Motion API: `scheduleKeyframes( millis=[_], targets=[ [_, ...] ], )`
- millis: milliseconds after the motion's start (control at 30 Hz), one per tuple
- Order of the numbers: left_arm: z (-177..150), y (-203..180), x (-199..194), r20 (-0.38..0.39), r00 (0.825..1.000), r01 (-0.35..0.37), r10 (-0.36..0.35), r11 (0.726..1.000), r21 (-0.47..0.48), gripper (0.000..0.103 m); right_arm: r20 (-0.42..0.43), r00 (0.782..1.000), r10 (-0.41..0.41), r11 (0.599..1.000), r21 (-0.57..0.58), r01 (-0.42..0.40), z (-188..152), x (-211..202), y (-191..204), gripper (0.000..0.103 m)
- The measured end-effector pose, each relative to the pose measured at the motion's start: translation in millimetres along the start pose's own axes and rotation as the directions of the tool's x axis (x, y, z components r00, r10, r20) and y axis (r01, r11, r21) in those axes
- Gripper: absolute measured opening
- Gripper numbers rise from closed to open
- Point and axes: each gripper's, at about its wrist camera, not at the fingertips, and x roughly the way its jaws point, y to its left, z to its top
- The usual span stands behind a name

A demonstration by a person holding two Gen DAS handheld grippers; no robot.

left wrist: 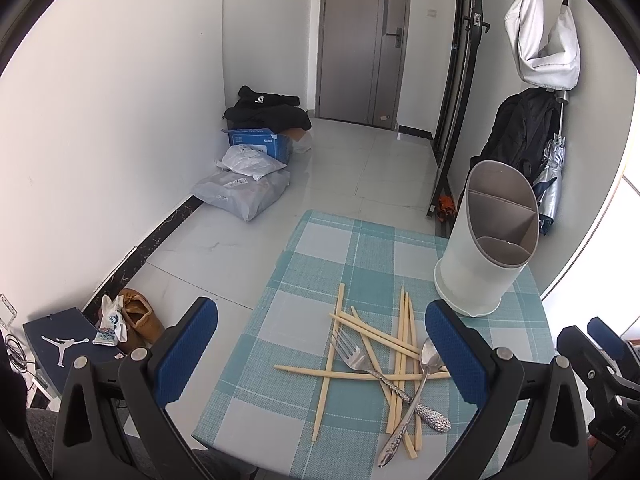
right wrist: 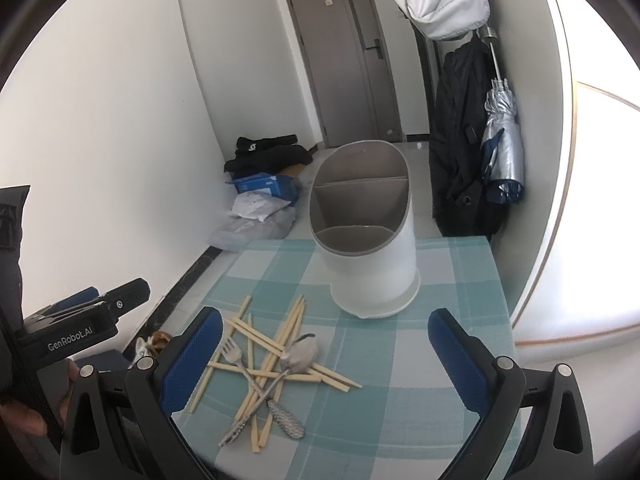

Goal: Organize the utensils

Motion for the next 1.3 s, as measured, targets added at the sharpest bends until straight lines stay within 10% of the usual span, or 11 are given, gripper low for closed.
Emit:
scheduleKeyframes(
  millis=[1300],
  targets=[
    [3.5, 5.8, 8.6, -0.060, 0.998, 0.030, -0.033, 0.998, -0.048, 0.102, -0.061, 0.998, 0.003, 1.000, 0.014, -0.002, -1.0, 16.1, -4.5, 0.103]
  ],
)
